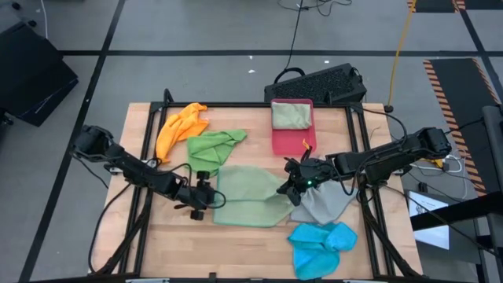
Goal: Fold microfiber towels
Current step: Fold the light green microfiber cloth
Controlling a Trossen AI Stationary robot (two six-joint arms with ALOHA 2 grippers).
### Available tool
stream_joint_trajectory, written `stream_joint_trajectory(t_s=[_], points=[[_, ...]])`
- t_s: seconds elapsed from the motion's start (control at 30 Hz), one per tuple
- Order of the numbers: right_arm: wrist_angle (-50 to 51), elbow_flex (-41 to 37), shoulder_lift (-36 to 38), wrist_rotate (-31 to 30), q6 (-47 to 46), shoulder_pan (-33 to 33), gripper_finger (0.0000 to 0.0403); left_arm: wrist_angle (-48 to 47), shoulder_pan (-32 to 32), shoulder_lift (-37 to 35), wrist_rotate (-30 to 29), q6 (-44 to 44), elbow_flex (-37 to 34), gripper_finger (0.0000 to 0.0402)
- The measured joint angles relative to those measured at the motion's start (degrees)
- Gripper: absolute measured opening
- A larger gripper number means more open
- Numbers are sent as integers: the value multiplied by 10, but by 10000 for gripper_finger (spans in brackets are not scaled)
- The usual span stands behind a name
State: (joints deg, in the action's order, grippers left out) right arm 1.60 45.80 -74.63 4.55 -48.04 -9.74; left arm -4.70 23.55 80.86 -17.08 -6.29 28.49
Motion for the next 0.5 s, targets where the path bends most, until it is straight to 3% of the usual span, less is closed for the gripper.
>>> stream_joint_trajectory(t_s=[0.5], points=[[0, 0, 0, 0, -8, 0, 0, 57, 0, 24, -19, 99, 0, 172]])
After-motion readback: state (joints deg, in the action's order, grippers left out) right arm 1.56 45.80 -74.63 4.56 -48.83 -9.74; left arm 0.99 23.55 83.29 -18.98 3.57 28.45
